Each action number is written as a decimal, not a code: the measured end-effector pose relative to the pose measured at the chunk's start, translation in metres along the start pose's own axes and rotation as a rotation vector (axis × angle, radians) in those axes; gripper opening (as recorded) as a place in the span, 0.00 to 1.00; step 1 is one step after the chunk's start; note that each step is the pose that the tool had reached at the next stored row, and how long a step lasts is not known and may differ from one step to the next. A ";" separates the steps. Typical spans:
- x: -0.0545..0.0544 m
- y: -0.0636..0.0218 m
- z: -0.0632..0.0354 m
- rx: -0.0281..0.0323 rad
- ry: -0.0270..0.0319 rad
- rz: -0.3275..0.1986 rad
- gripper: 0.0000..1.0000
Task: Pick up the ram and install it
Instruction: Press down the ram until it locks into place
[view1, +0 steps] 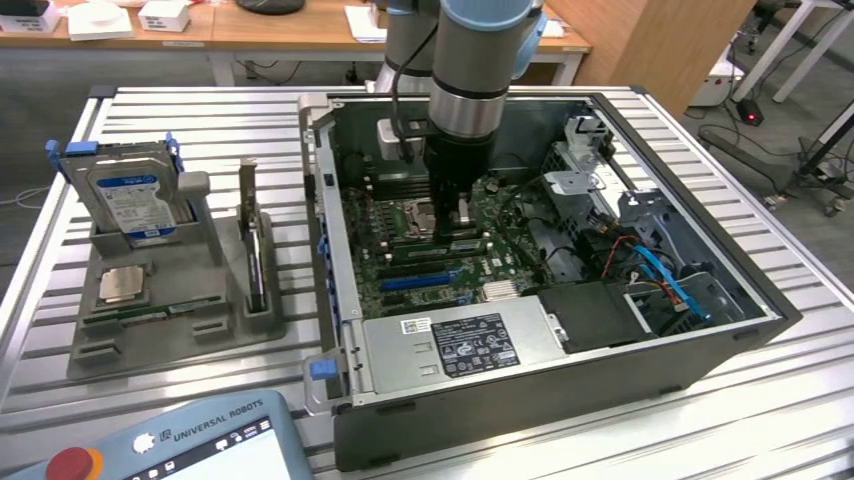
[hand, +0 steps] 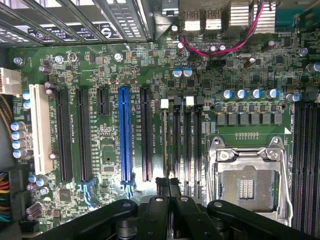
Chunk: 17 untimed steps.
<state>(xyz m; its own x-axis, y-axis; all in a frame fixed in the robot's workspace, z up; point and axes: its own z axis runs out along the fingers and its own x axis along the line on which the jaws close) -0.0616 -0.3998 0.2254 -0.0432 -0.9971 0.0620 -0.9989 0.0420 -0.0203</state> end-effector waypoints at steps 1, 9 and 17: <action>0.000 0.0000 0.0002 0.0000 0.0001 0.000 0.10; 0.000 0.0001 0.0019 -0.0003 0.0004 0.000 0.10; 0.000 0.0001 0.0032 -0.0001 0.0001 0.000 0.10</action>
<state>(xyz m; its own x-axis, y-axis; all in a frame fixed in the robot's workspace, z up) -0.0617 -0.3998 0.2222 -0.0432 -0.9971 0.0620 -0.9989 0.0420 -0.0202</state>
